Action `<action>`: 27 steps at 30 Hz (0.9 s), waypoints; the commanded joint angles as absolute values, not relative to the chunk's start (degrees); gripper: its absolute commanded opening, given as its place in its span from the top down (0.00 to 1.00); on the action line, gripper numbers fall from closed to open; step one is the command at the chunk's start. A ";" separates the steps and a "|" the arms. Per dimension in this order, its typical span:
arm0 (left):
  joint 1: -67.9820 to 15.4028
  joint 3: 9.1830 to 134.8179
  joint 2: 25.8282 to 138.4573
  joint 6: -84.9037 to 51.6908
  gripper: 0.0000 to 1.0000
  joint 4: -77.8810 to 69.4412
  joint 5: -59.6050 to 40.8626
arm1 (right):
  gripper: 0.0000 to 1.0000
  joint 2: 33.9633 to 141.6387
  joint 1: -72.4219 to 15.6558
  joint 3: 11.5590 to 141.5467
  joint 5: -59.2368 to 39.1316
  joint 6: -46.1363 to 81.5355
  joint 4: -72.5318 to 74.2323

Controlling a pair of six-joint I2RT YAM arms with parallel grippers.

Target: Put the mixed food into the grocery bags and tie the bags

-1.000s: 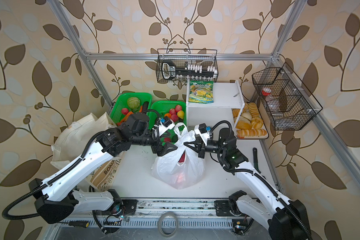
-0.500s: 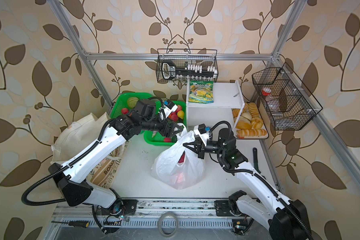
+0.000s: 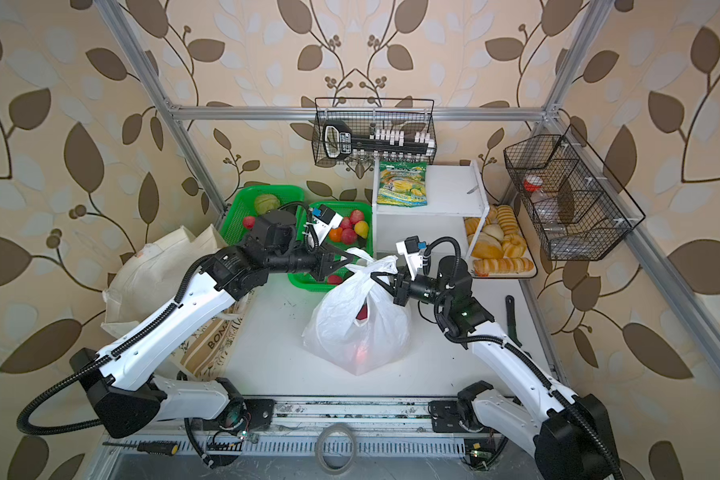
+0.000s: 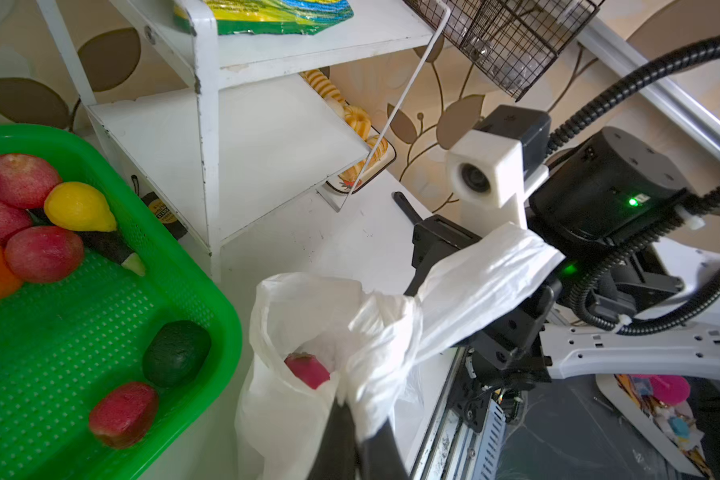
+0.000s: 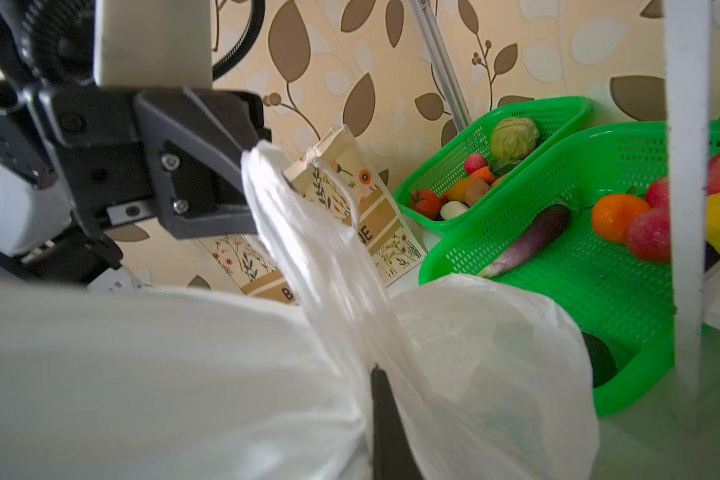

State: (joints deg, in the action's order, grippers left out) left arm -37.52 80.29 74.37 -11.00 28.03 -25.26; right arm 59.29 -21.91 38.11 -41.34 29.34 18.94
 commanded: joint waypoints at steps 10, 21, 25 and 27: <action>-41.78 73.79 68.24 -14.95 0.93 22.08 -30.90 | 0.99 61.12 -21.53 37.78 -32.63 42.86 19.24; -47.02 62.97 68.66 -23.03 0.92 13.53 -17.29 | 0.92 62.32 -21.93 38.58 -35.57 43.56 16.49; -47.02 60.82 69.36 -24.97 0.94 10.99 -13.86 | 0.85 61.16 -22.15 38.47 -37.97 39.16 12.91; -47.02 60.02 69.09 -25.61 0.95 9.93 -13.02 | 0.80 60.57 -22.18 38.24 -38.87 36.56 11.30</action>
